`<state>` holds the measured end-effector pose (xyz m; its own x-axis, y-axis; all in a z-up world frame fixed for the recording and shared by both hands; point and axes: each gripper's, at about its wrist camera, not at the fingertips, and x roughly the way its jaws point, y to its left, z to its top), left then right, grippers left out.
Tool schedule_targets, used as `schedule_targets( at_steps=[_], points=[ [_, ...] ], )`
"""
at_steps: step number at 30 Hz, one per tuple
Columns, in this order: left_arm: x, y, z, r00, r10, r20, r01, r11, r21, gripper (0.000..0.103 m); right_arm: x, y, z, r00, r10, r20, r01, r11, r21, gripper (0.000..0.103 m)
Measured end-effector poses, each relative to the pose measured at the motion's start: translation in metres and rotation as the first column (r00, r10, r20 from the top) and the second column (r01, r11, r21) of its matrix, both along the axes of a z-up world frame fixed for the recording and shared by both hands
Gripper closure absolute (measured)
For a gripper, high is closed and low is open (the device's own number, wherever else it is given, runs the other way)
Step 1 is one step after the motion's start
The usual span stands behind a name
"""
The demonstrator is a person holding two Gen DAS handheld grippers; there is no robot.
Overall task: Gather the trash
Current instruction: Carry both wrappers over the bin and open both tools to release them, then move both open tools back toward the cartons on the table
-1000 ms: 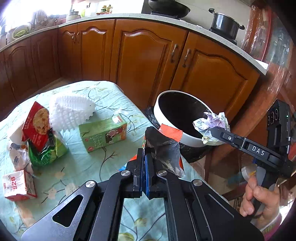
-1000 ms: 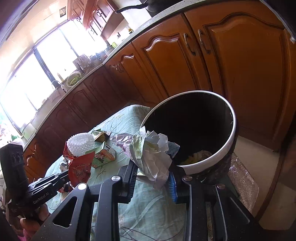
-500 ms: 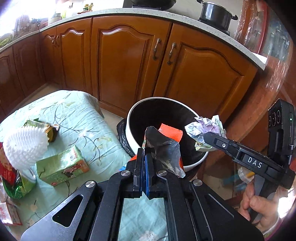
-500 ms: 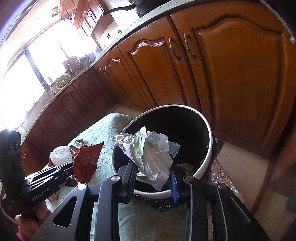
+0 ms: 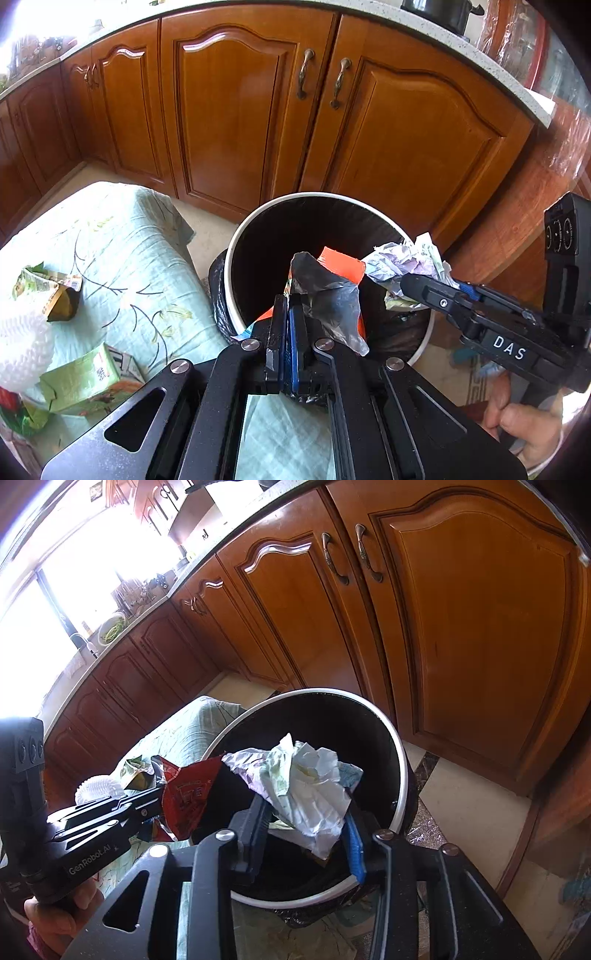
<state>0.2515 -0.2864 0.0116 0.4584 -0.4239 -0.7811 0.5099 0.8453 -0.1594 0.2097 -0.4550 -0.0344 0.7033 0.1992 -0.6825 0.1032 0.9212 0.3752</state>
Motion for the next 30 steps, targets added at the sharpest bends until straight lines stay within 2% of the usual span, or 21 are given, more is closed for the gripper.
schedule_targets(
  at_steps=[2,3,4,5,7,10,15,18,22,30],
  points=[
    [0.002,-0.005,-0.003,1.0,-0.008,-0.019,0.008,1.0,0.004,0.099,-0.002,-0.003,0.0,1.0,-0.006,0.005,0.006,1.0,0.007,0.042],
    [0.003,-0.008,-0.003,1.0,-0.011,-0.026,0.011,1.0,0.006,0.097,-0.003,-0.004,0.0,1.0,-0.009,0.009,0.009,1.0,0.009,0.04],
    [0.002,-0.009,-0.004,0.999,-0.012,-0.031,0.012,1.0,0.008,0.09,-0.006,-0.005,0.001,1.0,-0.012,0.014,0.012,1.0,0.011,0.04],
    [0.003,-0.009,-0.004,0.999,-0.01,-0.03,0.011,1.0,0.007,0.078,-0.008,-0.007,0.001,1.0,-0.016,0.019,0.015,1.0,0.015,0.04],
    [0.001,-0.006,-0.003,1.0,-0.008,-0.018,0.008,1.0,0.002,0.07,-0.012,-0.009,0.0,0.999,-0.023,0.026,0.022,0.999,0.024,0.038],
    [-0.005,0.002,-0.002,1.0,-0.001,-0.014,0.0,1.0,-0.012,0.069,-0.021,-0.008,-0.001,0.999,-0.033,0.039,0.032,0.998,0.046,0.035],
    [-0.02,0.03,-0.003,0.999,0.038,-0.013,-0.039,0.997,-0.061,0.068,-0.041,0.003,-0.002,0.995,-0.046,0.087,0.038,0.995,0.088,0.019],
    [-0.037,0.052,-0.003,0.997,0.076,0.002,-0.075,0.993,-0.087,0.066,-0.056,0.019,-0.003,0.992,-0.042,0.118,0.03,0.995,0.099,0.014],
    [-0.059,0.082,-0.007,0.993,0.121,0.01,-0.119,0.987,-0.112,0.062,-0.068,0.042,-0.004,0.99,-0.016,0.139,0.001,0.994,0.108,0.012],
    [-0.088,0.143,-0.015,0.979,0.204,-0.001,-0.202,0.972,-0.118,0.061,-0.076,0.087,-0.01,0.99,0.06,0.128,-0.077,0.989,0.126,0.012]
  ],
)
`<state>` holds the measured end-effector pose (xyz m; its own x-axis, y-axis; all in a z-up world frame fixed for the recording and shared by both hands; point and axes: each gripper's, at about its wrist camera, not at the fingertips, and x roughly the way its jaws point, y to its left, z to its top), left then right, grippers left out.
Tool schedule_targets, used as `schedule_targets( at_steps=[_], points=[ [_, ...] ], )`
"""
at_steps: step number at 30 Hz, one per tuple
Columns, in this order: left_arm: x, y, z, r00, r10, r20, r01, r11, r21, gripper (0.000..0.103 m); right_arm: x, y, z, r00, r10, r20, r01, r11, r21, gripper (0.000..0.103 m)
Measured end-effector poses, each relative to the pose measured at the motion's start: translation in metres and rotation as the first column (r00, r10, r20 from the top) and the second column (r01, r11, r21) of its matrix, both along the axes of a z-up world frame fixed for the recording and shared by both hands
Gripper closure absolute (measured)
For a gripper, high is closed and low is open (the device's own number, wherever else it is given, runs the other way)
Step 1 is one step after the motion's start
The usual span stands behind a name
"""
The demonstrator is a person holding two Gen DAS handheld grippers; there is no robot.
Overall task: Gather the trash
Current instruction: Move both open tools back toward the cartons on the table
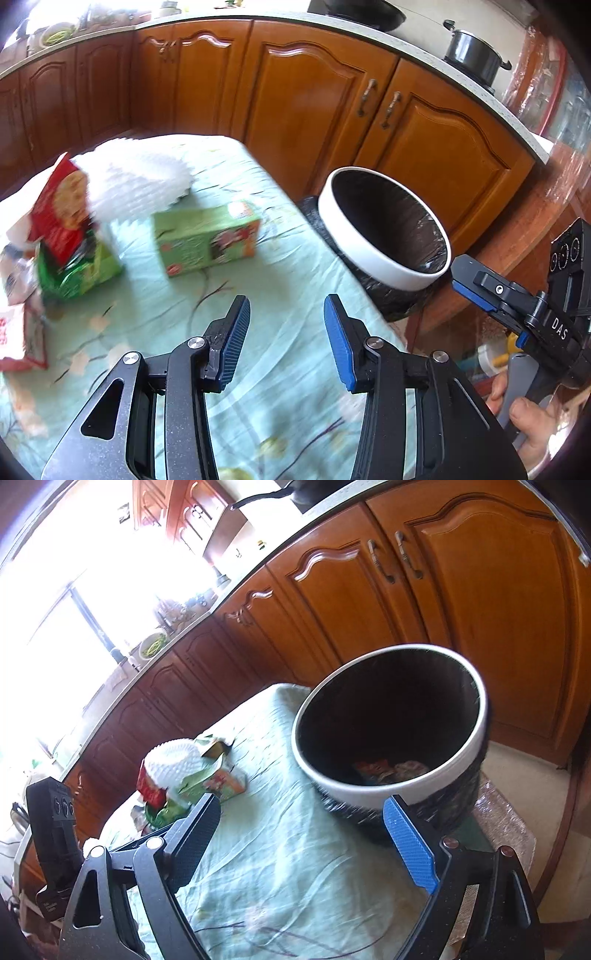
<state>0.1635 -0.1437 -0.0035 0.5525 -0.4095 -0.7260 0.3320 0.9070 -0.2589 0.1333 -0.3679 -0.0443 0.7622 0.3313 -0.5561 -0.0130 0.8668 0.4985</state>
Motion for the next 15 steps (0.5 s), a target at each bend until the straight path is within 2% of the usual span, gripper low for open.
schedule_targets(
  at_steps=[12,15],
  points=[
    [-0.025,0.084,-0.003,0.99,0.142,-0.007,-0.142,0.99,-0.026,0.061,0.004,0.068,0.003,0.992,0.126,0.004,-0.126,0.992,-0.031,0.012],
    [-0.028,0.099,-0.004,0.986,0.168,-0.008,-0.168,0.985,-0.027,0.061,0.01,0.086,0.006,0.985,0.174,0.009,-0.173,0.983,-0.063,0.012]
  ],
)
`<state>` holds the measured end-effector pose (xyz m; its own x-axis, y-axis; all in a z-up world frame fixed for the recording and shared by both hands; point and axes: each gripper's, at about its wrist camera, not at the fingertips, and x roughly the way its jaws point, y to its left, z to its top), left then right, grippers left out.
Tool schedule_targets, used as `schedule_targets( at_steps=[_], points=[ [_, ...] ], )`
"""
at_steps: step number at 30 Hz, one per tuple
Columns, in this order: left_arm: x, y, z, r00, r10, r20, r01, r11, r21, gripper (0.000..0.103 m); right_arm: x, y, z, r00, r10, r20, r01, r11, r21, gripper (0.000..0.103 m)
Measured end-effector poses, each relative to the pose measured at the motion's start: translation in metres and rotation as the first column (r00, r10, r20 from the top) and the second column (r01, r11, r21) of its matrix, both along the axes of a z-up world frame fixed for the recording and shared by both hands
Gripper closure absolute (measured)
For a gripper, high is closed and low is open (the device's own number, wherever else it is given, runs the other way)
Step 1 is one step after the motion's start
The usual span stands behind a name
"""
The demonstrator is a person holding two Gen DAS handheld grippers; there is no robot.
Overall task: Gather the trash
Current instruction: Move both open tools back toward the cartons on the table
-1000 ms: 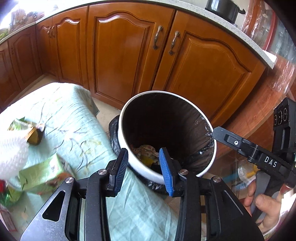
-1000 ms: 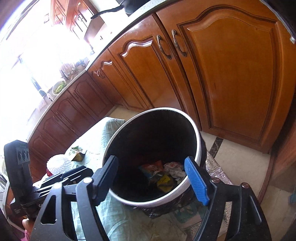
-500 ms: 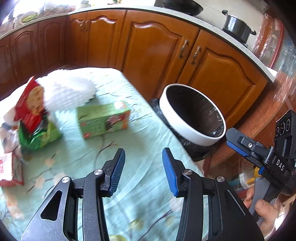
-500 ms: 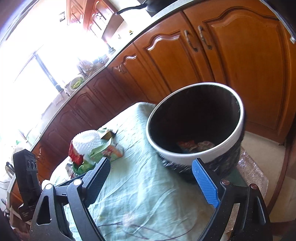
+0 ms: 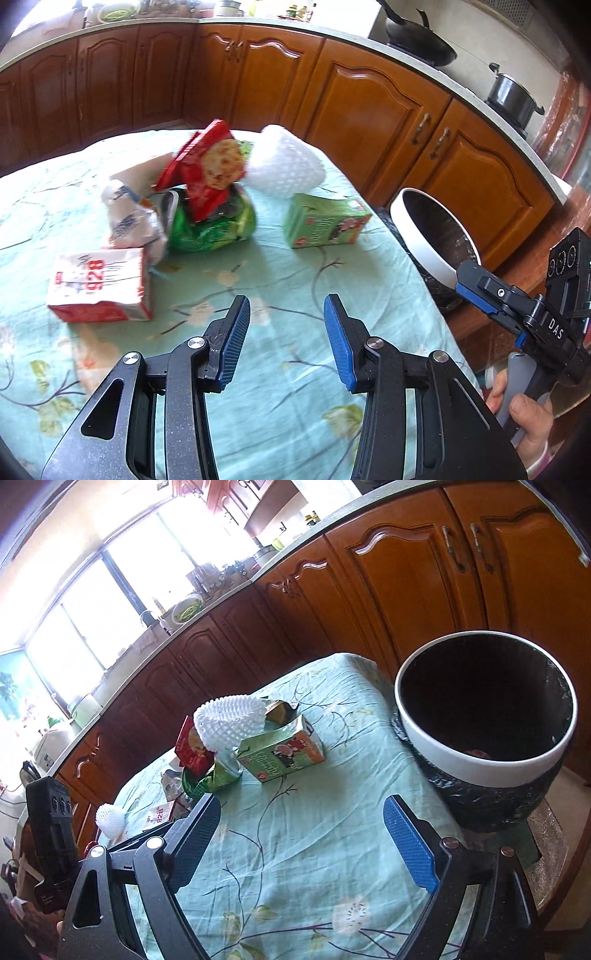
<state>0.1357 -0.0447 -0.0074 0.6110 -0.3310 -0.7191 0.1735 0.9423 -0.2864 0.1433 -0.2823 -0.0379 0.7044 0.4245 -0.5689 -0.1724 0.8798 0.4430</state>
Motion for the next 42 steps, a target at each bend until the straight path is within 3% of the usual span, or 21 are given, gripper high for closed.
schedule_targets(
  at_steps=[11,15,19,26,33,37,40,42],
  points=[
    [-0.01,0.066,-0.002,0.995,0.102,0.0,-0.102,0.995,0.015,0.057,0.055,0.044,0.002,0.982,0.188,0.011,-0.18,0.958,-0.225,0.012],
    [-0.01,0.094,-0.003,0.984,0.176,0.012,-0.176,0.984,0.025,0.052,0.08,0.04,-0.009,0.982,0.189,-0.028,-0.19,0.961,-0.201,0.012],
    [-0.003,0.114,-0.009,0.974,0.228,0.001,-0.228,0.973,0.03,0.039,0.1,0.036,-0.018,0.981,0.187,-0.052,-0.192,0.974,-0.122,0.012],
    [0.014,0.136,-0.019,0.959,0.282,-0.012,-0.282,0.959,0.005,0.036,0.112,0.046,-0.023,0.97,0.235,-0.054,-0.239,0.968,-0.071,0.012],
    [0.015,0.125,-0.033,0.978,0.201,-0.059,-0.203,0.979,-0.032,0.035,0.086,0.055,-0.018,0.946,0.321,-0.051,-0.322,0.946,-0.027,0.012],
    [-0.001,0.103,-0.028,0.994,0.096,-0.058,-0.1,0.993,-0.059,0.035,0.065,0.062,-0.014,0.922,0.385,-0.051,-0.386,0.922,-0.012,0.012],
    [-0.016,0.084,-0.024,0.998,-0.003,-0.057,-0.001,0.998,-0.07,0.035,0.055,0.066,-0.005,0.925,0.38,-0.012,-0.379,0.919,-0.112,0.012],
    [-0.019,0.082,-0.019,0.999,0.008,-0.037,-0.009,1.0,-0.023,0.035,0.054,0.069,0.0,0.931,0.365,0.012,-0.356,0.915,-0.19,0.012]
  ],
)
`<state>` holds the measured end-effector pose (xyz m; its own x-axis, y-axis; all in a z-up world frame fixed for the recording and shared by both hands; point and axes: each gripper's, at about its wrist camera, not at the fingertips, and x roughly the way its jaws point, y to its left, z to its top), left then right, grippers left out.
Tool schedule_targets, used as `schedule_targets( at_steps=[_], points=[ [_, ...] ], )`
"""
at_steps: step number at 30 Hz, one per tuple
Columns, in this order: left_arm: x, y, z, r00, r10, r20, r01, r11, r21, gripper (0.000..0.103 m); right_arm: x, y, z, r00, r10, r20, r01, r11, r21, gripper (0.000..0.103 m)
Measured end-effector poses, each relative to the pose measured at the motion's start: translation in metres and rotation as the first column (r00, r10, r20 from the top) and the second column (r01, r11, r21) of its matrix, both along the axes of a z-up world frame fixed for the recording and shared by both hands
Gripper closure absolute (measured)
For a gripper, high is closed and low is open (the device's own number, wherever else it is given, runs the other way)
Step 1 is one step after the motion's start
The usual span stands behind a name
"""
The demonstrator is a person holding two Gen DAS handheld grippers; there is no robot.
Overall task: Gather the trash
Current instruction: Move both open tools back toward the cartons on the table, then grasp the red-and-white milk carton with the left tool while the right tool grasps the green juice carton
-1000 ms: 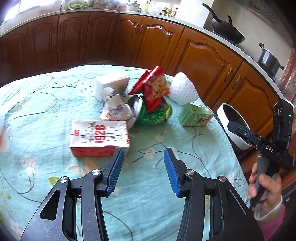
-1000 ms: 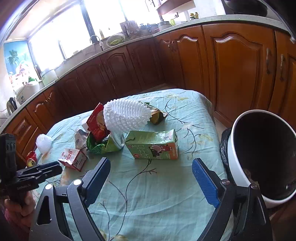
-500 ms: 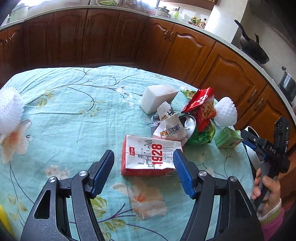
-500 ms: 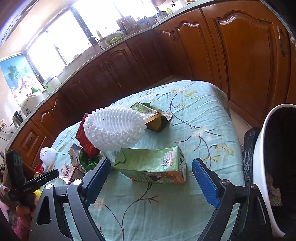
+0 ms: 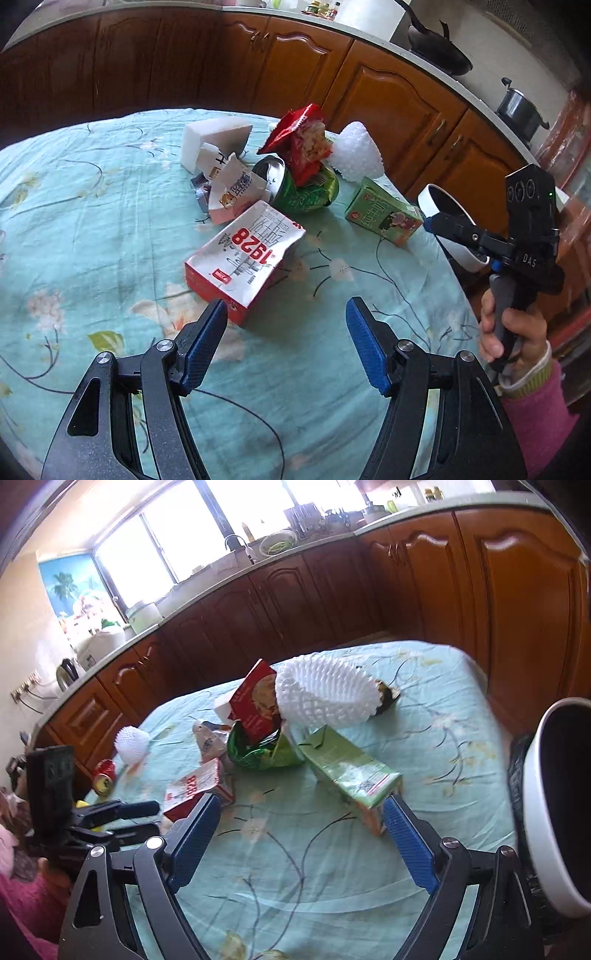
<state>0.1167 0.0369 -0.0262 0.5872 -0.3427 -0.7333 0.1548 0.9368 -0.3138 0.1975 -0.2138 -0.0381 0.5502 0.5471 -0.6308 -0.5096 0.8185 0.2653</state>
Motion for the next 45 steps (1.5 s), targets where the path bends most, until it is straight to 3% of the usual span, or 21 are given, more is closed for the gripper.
schedule_targets(
  at_steps=[5,8,12,13,15,18,21,23,29,36,45],
  points=[
    [0.018,0.018,0.004,0.999,0.044,0.018,-0.044,0.999,0.03,0.035,0.018,0.011,-0.004,1.0,0.0,0.01,0.001,0.998,-0.062,0.012],
    [0.03,0.014,-0.004,1.0,0.001,0.008,-0.002,0.998,0.067,0.028,0.031,0.019,-0.014,1.0,0.015,-0.008,-0.016,0.996,-0.089,0.012],
    [0.04,0.001,-0.013,0.997,-0.075,-0.002,0.075,0.987,0.139,0.028,0.043,0.026,-0.026,0.999,0.019,-0.033,-0.023,0.991,-0.135,0.016],
    [0.043,-0.002,-0.015,0.996,-0.087,-0.006,0.087,0.985,0.152,0.028,0.043,0.026,-0.027,0.999,0.018,-0.035,-0.023,0.99,-0.142,0.02],
    [0.047,-0.007,-0.018,0.995,-0.1,-0.013,0.101,0.979,0.177,0.028,0.043,0.028,-0.03,0.999,0.021,-0.046,-0.028,0.987,-0.161,0.047],
    [0.049,-0.013,-0.019,0.993,-0.114,-0.007,0.113,0.973,0.201,0.028,0.037,0.027,-0.032,0.999,0.01,-0.053,-0.019,0.984,-0.178,0.068],
    [0.052,-0.018,-0.018,0.992,-0.127,0.008,0.122,0.971,0.204,0.028,0.028,0.022,-0.032,0.998,-0.026,-0.057,0.016,0.985,-0.174,0.069],
    [0.052,-0.024,-0.019,0.99,-0.141,0.007,0.136,0.967,0.214,0.04,0.022,0.016,-0.03,0.996,-0.057,-0.067,0.046,0.988,-0.147,0.069],
    [0.041,-0.044,-0.015,0.982,-0.185,0.042,0.169,0.954,0.246,0.041,0.0,-0.01,-0.019,0.986,-0.134,-0.097,0.134,0.991,-0.011,0.069],
    [0.033,-0.056,-0.001,0.983,-0.174,0.059,0.164,0.977,0.139,0.044,-0.028,-0.047,-0.01,0.968,-0.228,-0.101,0.236,0.969,0.075,0.069],
    [0.024,-0.093,0.014,0.969,-0.223,0.108,0.216,0.974,0.07,0.046,-0.055,-0.097,0.005,0.936,-0.342,-0.087,0.35,0.928,0.127,0.069]
  ],
)
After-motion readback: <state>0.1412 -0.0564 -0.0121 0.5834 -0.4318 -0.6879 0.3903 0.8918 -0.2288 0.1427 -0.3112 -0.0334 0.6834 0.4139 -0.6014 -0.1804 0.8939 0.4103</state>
